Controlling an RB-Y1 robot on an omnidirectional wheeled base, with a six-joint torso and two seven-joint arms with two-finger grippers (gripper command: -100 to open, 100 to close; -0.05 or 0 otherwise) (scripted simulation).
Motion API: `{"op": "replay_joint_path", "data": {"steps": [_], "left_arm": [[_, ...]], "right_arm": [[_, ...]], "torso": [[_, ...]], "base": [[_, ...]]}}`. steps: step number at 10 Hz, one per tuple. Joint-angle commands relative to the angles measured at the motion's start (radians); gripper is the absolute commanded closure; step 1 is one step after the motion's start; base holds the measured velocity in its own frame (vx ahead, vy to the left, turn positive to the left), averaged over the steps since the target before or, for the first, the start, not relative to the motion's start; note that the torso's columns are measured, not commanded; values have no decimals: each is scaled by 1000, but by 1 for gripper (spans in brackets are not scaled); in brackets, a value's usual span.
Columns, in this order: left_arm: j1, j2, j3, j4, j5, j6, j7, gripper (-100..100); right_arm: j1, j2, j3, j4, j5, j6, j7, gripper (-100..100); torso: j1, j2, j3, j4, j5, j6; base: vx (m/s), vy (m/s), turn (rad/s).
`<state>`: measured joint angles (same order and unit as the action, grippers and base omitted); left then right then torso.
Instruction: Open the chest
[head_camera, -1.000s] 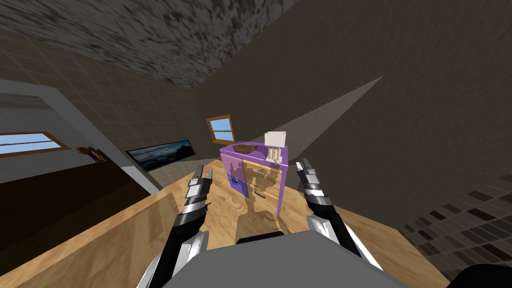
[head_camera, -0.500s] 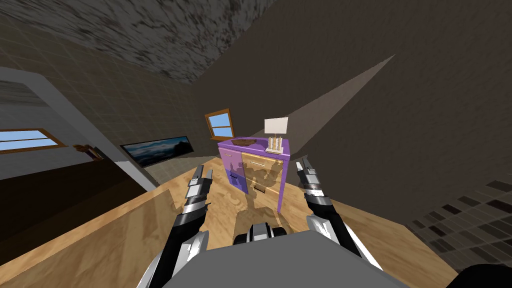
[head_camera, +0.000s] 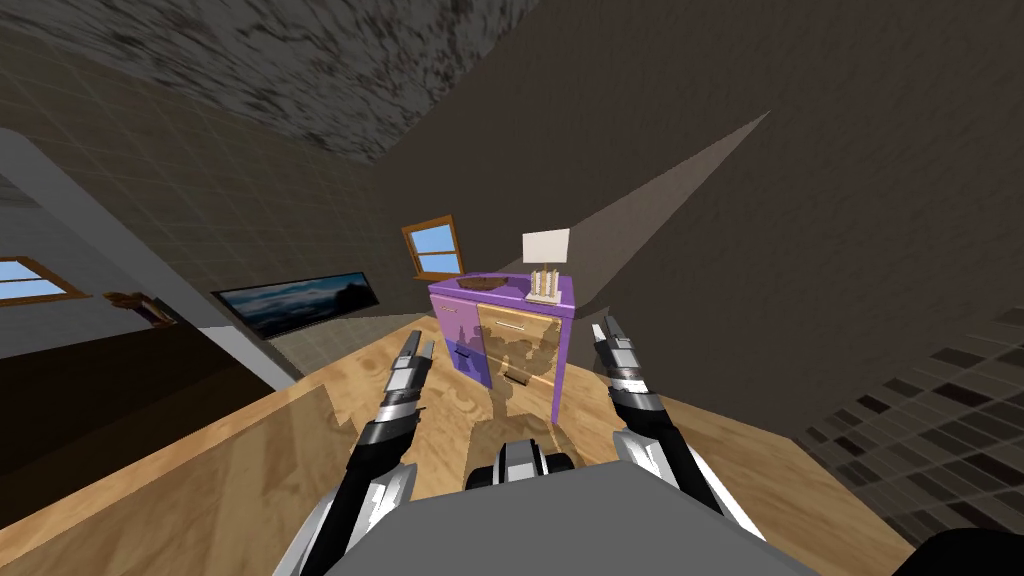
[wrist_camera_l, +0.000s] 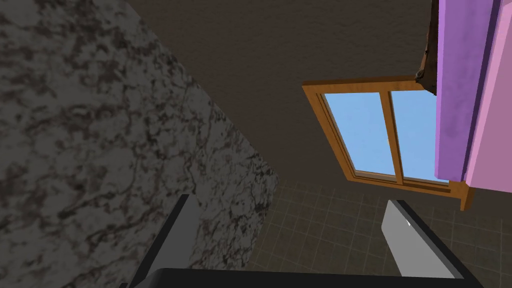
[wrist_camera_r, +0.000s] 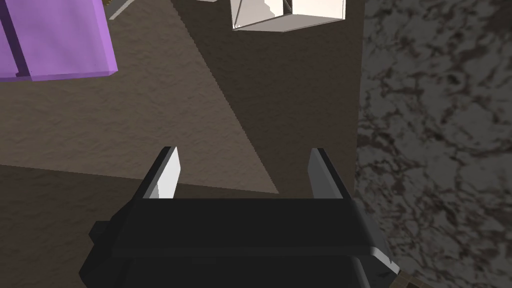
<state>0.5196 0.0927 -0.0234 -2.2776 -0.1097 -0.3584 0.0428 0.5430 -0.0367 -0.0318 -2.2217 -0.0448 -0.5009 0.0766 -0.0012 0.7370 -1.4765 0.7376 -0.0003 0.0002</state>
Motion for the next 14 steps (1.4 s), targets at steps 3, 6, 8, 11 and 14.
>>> {"op": "replay_joint_path", "data": {"steps": [3, 6, 8, 11, 14], "left_arm": [[-33, 43, -32, 88, -24, 21, -10, -100], [-63, 36, -61, 160, -45, 38, -20, -100], [-80, 41, -78, 202, -57, 49, -26, -100], [-103, 72, -100, 257, -73, 62, -33, -100], [-130, 116, -126, 323, -93, 79, -43, -100]], "right_arm": [[0, 0, 0, 0, 0, 0, 0, 0], [0, 0, 0, 0, 0, 0, 0, 0], [0, 0, 0, 0, 0, 0, 0, 0], [0, 0, 0, 0, 0, 0, 0, 0], [0, 0, 0, 0, 0, 0, 0, 0]], "torso": [[2, 1, 1, 0, 0, 0], [0, 1, 0, 0, 0, 0], [2, 0, 0, 0, 0, 0], [2, 2, 1, 1, 0, 0], [1, 0, 0, 0, 0, 0]], "base": [[35, -63, -89], [42, -75, -141], [54, -63, -134], [33, -64, -90], [44, -63, -140]]}}
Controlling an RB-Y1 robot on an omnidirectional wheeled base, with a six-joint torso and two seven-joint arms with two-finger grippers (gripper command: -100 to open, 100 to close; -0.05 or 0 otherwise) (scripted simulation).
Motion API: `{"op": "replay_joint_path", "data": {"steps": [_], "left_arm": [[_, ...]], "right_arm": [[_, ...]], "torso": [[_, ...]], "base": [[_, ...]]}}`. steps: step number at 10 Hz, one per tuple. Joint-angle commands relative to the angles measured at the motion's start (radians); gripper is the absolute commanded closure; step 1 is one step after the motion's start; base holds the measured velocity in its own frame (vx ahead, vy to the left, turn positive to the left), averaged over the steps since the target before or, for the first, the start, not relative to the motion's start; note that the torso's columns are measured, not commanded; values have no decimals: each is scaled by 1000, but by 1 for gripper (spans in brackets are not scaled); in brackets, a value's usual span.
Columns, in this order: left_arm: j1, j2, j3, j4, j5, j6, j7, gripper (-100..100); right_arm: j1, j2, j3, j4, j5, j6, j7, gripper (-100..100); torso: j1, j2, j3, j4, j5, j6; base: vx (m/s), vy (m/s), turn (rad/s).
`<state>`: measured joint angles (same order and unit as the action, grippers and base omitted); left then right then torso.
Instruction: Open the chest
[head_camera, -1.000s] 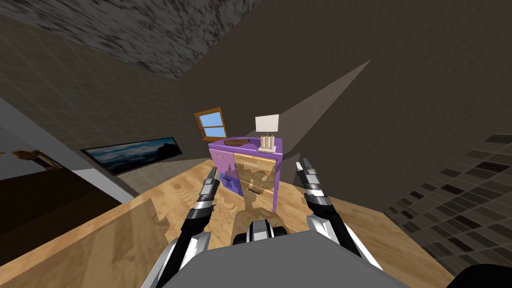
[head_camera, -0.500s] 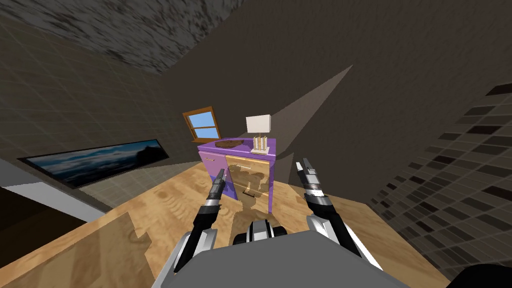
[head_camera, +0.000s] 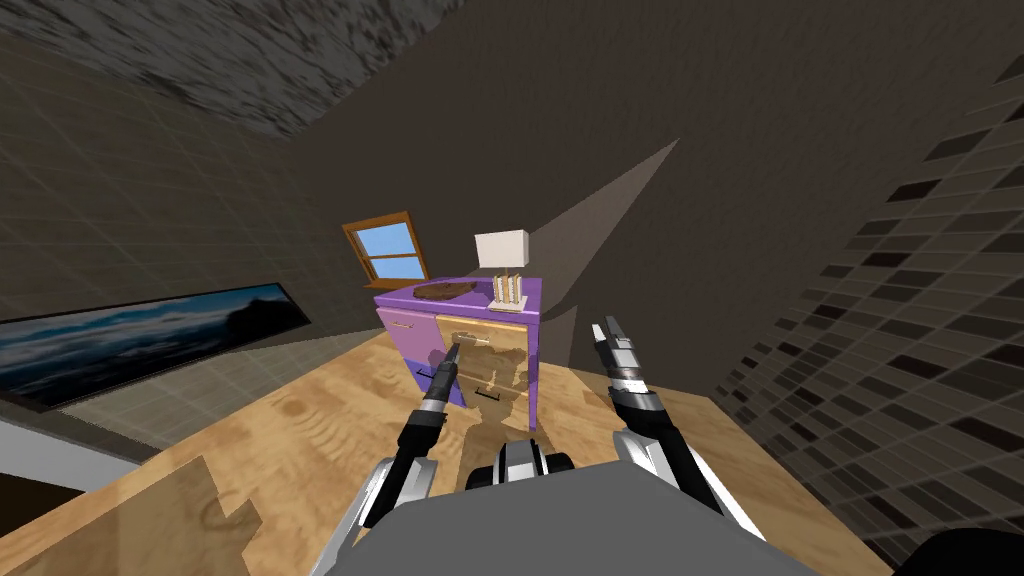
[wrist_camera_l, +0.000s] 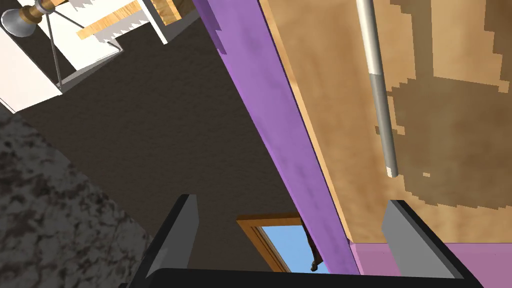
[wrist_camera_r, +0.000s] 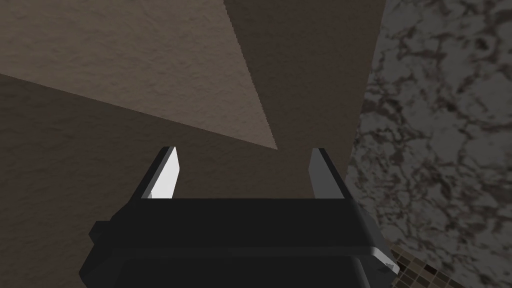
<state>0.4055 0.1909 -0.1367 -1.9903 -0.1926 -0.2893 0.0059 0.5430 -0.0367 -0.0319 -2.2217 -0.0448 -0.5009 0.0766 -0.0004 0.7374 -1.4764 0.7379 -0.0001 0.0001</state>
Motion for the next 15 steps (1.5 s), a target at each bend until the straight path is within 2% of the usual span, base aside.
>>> {"op": "replay_joint_path", "data": {"steps": [1, 5, 6, 7, 9, 10, 15], "left_arm": [[-28, 34, -24, 64, -18, 16, -10, -100], [-65, 84, -60, 153, -44, 38, -22, -100], [-55, 76, -58, 132, -43, 41, -22, -100], [-49, 85, -60, 102, -44, 67, -18, -100], [-49, 85, -60, 100, -44, 67, -18, -100], [-55, 78, -59, 129, -43, 46, -22, 100], [-12, 107, -73, 52, -45, 72, -9, 100]], "right_arm": [[0, 0, 0, 0, 0, 0, 0, 0], [0, 0, 0, 0, 0, 0, 0, 0], [0, 0, 0, 0, 0, 0, 0, 0], [0, 0, 0, 0, 0, 0, 0, 0], [0, 0, 0, 0, 0, 0, 0, 0], [0, 0, 0, 0, 0, 0, 0, 0], [0, 0, 0, 0, 0, 0, 0, 0]], "torso": [[0, 0, 0, 0, 0, 0], [0, 1, 1, 0, 0, 0], [1, 2, 1, 0, 0, 0], [3, 3, 2, 1, 1, 0], [1, -3, -2, -1, 0, 0], [1, 1, 0, 0, 0, 0], [4, 4, 3, 1, 1, -2]], "base": [[57, -70, -143], [59, -68, -129], [20, -22, -15], [59, -18, -17], [86, -11, -17], [-57, 13, 29], [-127, 28, 25]]}}
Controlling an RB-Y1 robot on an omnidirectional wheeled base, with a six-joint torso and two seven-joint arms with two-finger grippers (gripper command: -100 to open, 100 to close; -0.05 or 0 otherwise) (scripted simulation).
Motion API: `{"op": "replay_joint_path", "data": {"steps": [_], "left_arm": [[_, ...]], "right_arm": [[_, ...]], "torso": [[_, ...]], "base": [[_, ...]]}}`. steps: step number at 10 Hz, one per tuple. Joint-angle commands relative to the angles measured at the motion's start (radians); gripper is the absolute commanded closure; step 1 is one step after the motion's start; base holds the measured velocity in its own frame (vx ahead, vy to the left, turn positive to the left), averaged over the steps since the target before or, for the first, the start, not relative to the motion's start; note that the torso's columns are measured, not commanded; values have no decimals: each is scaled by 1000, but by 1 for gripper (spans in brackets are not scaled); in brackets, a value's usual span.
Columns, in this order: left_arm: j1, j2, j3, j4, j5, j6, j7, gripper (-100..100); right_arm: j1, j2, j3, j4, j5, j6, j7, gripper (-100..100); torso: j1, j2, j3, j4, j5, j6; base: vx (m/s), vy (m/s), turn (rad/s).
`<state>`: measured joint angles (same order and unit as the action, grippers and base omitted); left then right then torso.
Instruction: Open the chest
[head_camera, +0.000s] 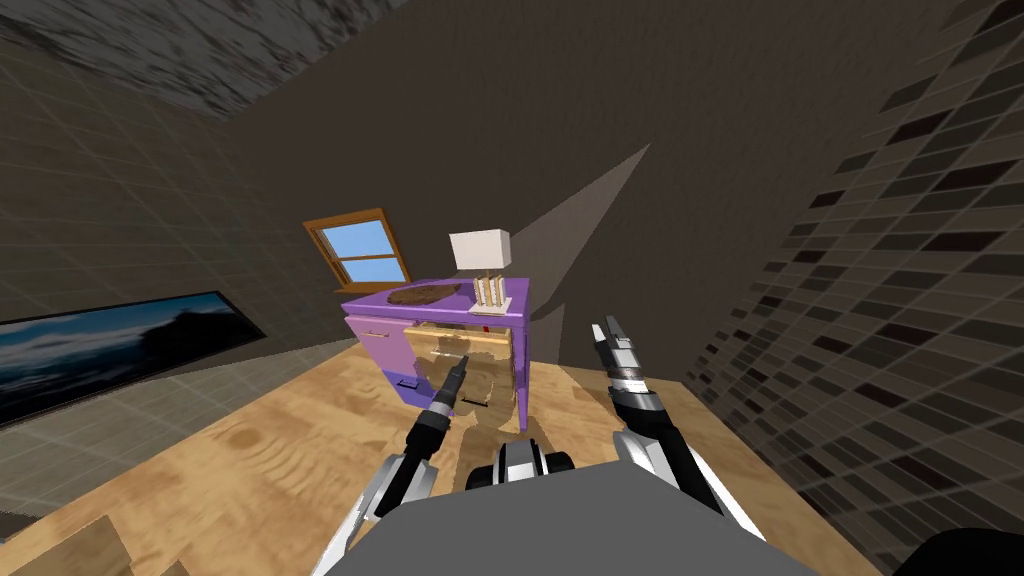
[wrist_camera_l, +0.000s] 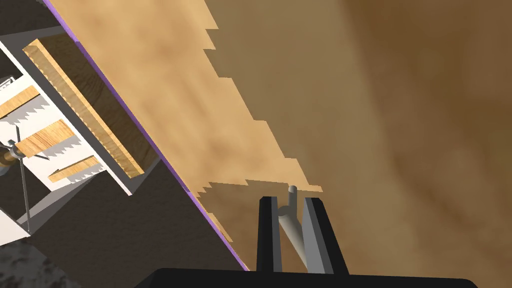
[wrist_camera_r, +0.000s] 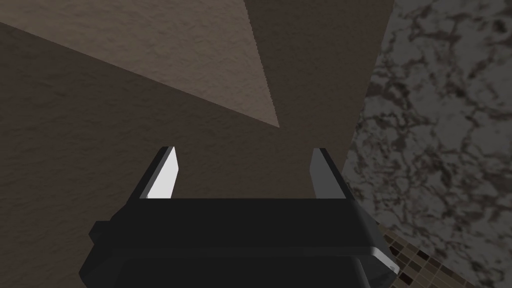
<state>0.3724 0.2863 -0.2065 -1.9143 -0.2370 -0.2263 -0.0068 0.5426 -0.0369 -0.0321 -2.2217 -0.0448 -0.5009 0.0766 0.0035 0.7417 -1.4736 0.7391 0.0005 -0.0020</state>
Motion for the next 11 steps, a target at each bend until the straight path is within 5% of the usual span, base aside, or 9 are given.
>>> {"op": "replay_joint_path", "data": {"steps": [1, 6, 7, 11], "left_arm": [[12, 7, -3, -17, 0, 7, 3, 100], [44, 21, -17, -39, -3, 0, 7, 100], [60, 30, -22, -68, -4, 16, 12, -100], [111, 65, -27, -184, -5, 76, 29, -100]], "right_arm": [[0, 0, 0, 0, 0, 0, 0, 0], [0, 0, 0, 0, 0, 0, 0, 0], [0, 0, 0, 0, 0, 0, 0, 0], [1, 0, 0, 0, 0, 0, 0, 0]], "torso": [[-3, 1, 0, 0, -1, 0], [0, -3, -2, 0, 0, 0], [-3, -8, -5, 0, -1, 1], [-4, -6, -4, -1, -1, 3]], "base": [[-98, 5, 22], [-141, 60, 22], [-9, 3, 4], [39, -4, 11]]}}
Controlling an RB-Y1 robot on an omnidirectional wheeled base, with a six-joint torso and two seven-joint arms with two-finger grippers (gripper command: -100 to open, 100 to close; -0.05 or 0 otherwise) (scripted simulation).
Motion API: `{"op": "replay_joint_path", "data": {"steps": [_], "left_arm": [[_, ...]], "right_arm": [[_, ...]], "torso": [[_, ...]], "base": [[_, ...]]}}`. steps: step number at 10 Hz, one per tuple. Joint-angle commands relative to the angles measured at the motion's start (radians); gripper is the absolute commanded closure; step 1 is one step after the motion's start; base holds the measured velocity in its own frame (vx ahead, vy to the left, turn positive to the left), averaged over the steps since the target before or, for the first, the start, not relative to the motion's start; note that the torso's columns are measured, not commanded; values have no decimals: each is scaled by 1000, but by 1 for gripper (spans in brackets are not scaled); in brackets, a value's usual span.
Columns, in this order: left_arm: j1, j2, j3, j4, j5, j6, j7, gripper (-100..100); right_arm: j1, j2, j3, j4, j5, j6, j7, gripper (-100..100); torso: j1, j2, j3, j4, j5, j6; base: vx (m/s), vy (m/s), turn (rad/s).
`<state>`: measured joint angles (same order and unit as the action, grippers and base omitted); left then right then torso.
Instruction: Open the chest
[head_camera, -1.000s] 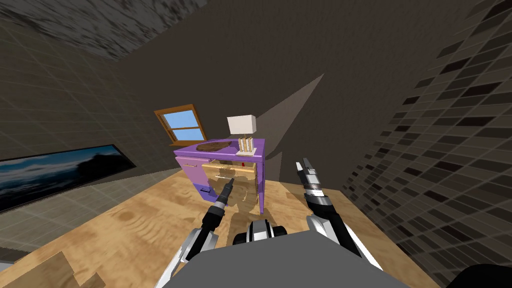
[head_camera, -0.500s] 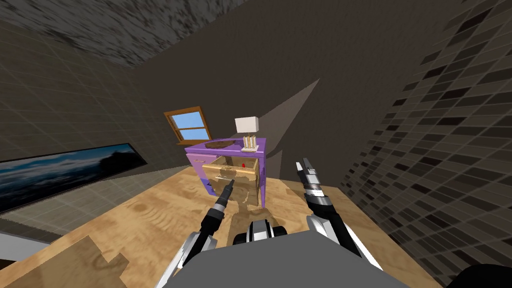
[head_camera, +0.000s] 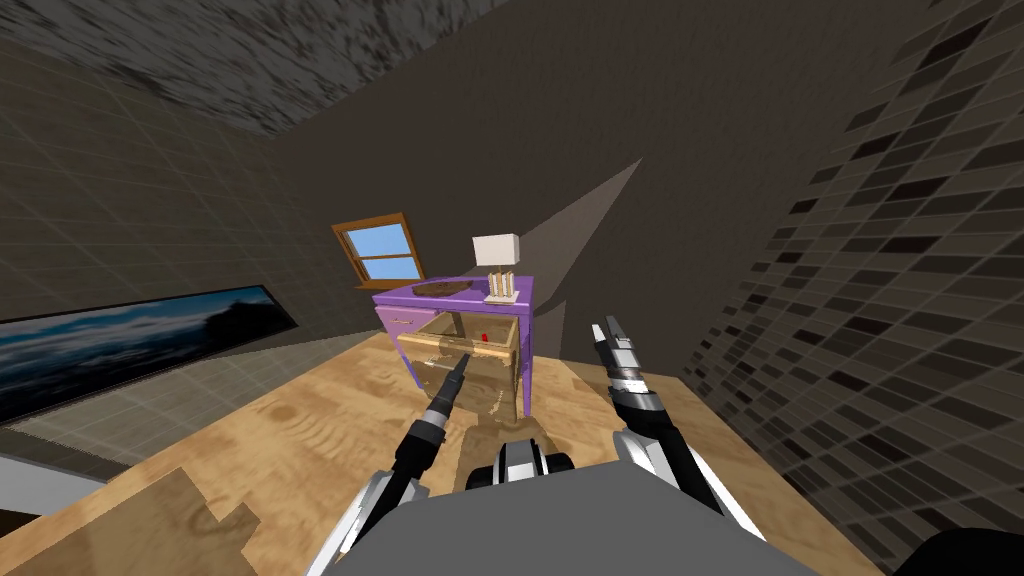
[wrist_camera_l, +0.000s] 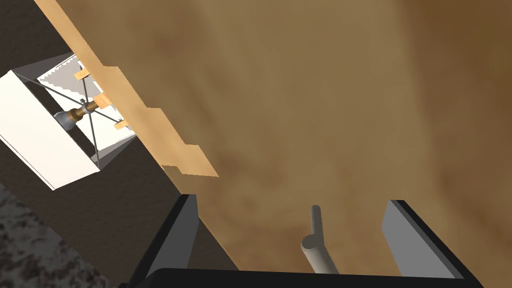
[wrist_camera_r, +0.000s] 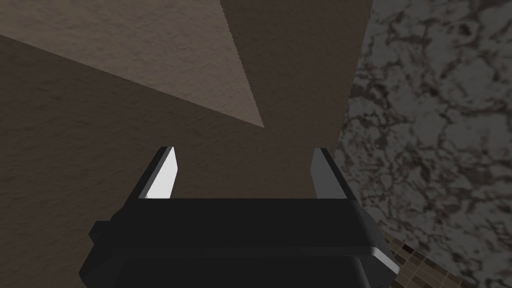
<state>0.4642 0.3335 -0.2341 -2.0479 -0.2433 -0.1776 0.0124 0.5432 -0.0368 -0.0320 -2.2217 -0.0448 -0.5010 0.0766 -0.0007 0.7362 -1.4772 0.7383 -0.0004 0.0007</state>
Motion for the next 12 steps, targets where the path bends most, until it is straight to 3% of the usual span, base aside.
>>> {"op": "replay_joint_path", "data": {"steps": [1, 5, 7, 8, 12], "left_arm": [[32, 27, -1, -78, 1, 43, 14, -100], [82, 62, -7, -198, 0, 104, 31, -100], [85, 63, -8, -186, 2, 104, 33, -100], [86, 63, -9, -186, 2, 106, 33, 0], [89, 64, -9, -182, 2, 109, 34, 0]], "right_arm": [[0, 0, 0, 0, 0, 0, 0, 0], [0, 0, 0, 0, 0, 0, 0, 0], [0, 0, 0, 0, 0, 0, 0, 0], [0, 0, 0, 0, 0, 0, 0, 0], [0, 0, 0, 0, 0, 0, 0, 0]], "torso": [[0, 2, 1, 0, 0, 0], [0, 3, 2, 1, 0, -1], [0, 7, 3, 5, -2, -2], [0, 7, 4, 3, -1, -1], [0, 2, 1, 0, 0, -1]], "base": [[47, 0, 6], [35, -3, 8], [14, -2, -2], [5, 0, 0], [0, 0, 0]]}}
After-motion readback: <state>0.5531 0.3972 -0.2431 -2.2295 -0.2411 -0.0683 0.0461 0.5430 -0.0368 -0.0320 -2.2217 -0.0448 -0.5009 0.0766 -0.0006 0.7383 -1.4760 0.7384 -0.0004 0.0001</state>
